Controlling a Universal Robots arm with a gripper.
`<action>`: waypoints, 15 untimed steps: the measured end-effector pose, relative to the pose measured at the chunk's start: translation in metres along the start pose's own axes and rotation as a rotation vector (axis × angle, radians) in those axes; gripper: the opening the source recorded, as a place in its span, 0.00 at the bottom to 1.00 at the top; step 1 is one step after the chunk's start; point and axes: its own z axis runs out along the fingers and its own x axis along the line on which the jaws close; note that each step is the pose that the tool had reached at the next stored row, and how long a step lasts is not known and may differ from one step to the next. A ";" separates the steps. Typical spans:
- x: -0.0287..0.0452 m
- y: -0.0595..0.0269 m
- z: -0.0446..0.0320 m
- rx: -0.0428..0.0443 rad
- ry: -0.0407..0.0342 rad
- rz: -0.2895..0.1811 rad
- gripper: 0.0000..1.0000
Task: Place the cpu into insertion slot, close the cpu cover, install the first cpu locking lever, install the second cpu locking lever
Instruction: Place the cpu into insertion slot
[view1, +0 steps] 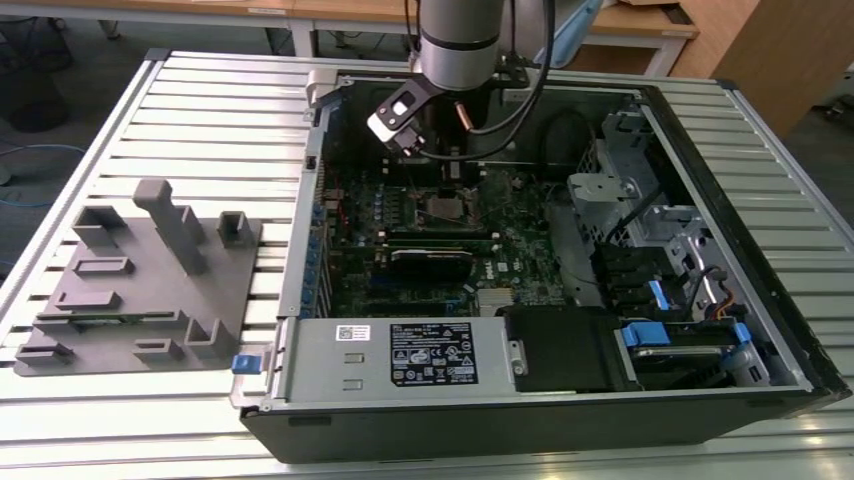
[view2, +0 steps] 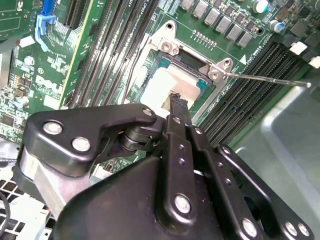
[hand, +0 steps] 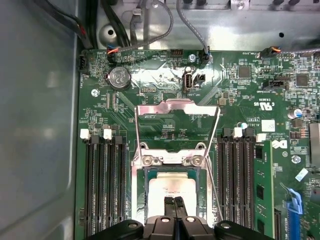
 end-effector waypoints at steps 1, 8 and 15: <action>0.0000 0.0000 0.0000 -0.0001 0.0002 0.000 0.11; -0.0001 0.0000 -0.0002 0.0106 -0.0005 0.000 0.11; 0.0000 0.0007 0.0000 0.0122 0.0000 0.000 0.11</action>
